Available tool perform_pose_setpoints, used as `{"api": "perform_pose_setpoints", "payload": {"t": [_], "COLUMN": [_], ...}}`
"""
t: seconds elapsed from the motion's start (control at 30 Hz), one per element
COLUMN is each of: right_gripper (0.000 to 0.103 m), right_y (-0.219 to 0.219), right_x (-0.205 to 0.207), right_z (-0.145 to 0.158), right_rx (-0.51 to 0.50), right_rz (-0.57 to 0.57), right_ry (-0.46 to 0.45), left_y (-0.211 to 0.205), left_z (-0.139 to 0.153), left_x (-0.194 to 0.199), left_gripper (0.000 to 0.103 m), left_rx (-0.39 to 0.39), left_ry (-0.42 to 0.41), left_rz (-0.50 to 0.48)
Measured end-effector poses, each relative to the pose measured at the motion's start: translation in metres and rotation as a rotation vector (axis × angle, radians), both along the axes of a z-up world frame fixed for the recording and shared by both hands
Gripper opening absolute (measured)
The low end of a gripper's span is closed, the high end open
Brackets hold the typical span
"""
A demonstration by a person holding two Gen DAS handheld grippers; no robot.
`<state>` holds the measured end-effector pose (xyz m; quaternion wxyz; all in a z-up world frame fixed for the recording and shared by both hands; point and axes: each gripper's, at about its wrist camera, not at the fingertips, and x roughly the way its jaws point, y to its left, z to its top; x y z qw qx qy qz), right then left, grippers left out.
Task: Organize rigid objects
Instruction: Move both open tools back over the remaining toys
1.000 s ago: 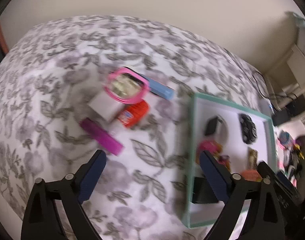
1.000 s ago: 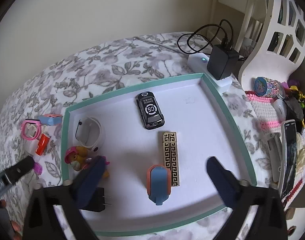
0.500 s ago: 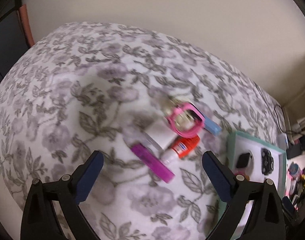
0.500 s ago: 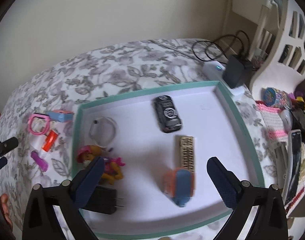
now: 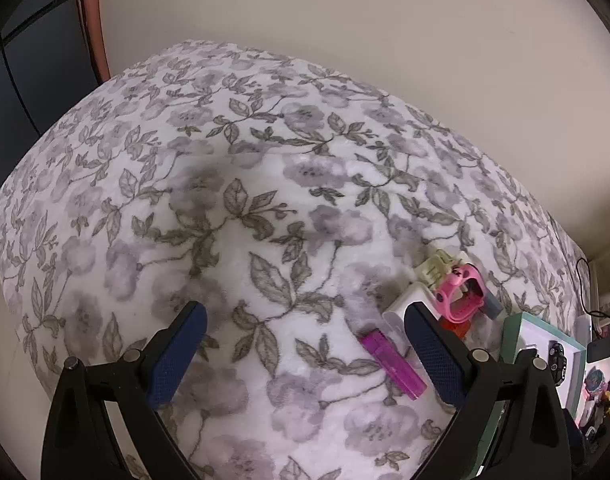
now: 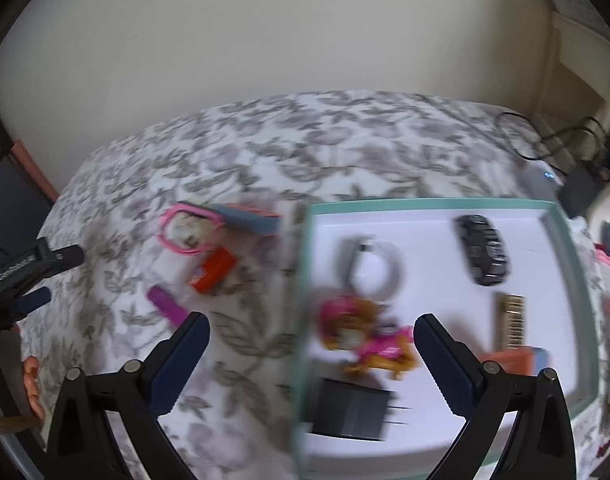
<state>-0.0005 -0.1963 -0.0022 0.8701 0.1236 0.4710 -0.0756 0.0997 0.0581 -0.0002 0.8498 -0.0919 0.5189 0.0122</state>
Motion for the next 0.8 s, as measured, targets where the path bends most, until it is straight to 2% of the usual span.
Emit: {"api": "perform_pose_setpoints", "payload": {"t": [0.2, 0.43, 0.63, 0.8], "right_gripper": [0.103, 0.103, 0.103, 0.103], "right_y": [0.042, 0.072, 0.084, 0.088], "right_x": [0.022, 0.043, 0.056, 0.068], "right_z": [-0.011, -0.035, -0.053, -0.067], "right_rx": [0.011, 0.049, 0.114, 0.165], "right_rz": [0.087, 0.111, 0.046, -0.056], "right_ry": [0.027, 0.089, 0.131, 0.142], "left_y": [0.0, -0.005, 0.016, 0.036], "left_z": [-0.017, -0.041, -0.054, -0.056], "left_x": [0.007, 0.017, 0.021, 0.02], "left_gripper": [0.099, 0.099, 0.099, 0.099], "left_rx": [-0.002, 0.019, 0.013, 0.028], "left_ry": [0.07, 0.142, 0.189, 0.189], "left_rz": [-0.008, -0.023, 0.059, 0.12]}}
